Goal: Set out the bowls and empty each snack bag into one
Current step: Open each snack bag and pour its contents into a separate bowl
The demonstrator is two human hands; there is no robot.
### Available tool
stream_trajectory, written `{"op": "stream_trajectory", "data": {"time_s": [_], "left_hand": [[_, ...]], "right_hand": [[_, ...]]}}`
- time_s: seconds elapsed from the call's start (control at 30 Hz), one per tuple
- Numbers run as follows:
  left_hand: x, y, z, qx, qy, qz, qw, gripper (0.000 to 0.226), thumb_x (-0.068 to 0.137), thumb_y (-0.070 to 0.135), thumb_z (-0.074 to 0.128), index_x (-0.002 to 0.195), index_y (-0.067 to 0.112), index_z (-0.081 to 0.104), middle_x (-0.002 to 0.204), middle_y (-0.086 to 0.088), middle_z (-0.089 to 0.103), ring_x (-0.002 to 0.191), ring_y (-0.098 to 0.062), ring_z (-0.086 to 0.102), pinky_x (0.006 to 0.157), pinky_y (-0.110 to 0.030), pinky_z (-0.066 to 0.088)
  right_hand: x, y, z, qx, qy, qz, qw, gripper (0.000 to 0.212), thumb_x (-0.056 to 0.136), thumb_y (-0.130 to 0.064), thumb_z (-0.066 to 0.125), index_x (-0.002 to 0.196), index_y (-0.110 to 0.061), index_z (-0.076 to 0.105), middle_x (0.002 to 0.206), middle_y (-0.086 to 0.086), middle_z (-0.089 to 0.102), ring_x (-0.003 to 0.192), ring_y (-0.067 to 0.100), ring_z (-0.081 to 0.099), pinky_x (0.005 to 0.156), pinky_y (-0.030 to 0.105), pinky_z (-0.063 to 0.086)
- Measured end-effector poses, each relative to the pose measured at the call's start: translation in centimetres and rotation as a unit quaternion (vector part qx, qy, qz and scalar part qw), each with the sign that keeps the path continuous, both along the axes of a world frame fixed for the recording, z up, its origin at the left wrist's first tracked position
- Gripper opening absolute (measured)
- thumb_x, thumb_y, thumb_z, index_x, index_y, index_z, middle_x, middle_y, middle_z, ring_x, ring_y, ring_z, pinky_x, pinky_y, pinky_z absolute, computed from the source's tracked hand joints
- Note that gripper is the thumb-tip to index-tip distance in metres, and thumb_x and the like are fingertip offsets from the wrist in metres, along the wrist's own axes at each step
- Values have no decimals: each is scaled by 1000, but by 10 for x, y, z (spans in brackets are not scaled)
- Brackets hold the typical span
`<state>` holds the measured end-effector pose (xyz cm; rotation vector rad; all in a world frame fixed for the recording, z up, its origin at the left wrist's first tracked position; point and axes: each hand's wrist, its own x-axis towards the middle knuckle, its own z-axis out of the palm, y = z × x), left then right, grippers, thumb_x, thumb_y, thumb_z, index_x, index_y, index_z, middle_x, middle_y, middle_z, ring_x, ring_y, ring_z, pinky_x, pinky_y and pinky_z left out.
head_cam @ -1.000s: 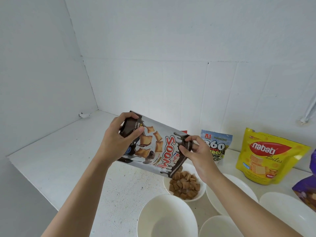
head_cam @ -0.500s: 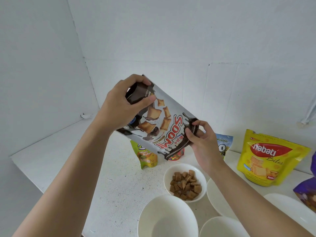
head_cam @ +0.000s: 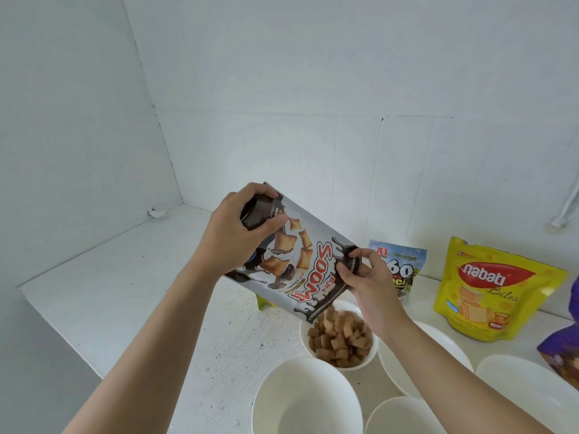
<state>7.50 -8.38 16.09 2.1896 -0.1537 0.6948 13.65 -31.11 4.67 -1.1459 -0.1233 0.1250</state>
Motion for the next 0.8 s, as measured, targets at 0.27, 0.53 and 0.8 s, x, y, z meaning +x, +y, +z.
{"op": "stream_trajectory", "data": {"time_s": [0.27, 0.53, 0.8], "left_hand": [[-10, -5, 41, -7, -56, 21, 998, 26, 90, 41, 76, 113, 40, 62, 111, 11, 68, 106, -16, 66, 87, -44, 61], [-13, -19, 72, 111, -51, -21, 992, 34, 94, 48, 67, 126, 45, 57, 114, 8, 59, 108, -5, 56, 87, -16, 48], [2, -25, 21, 124, 35, -80, 988, 36, 98, 38, 65, 131, 45, 54, 116, 6, 65, 100, -10, 67, 75, -22, 60]], "right_hand": [[5, 3, 39, 65, -64, 15, 996, 24, 91, 8, 63, 103, -10, 53, 101, 20, 76, 88, 26, 73, 73, 33, 59], [6, 1, 41, 100, -69, -1, 993, 24, 93, 8, 60, 99, -14, 52, 110, 19, 74, 98, 27, 72, 82, 39, 60], [3, -4, -10, 53, 75, -53, 994, 26, 90, 12, 62, 95, -12, 52, 111, 21, 73, 103, 35, 70, 80, 44, 57]]}}
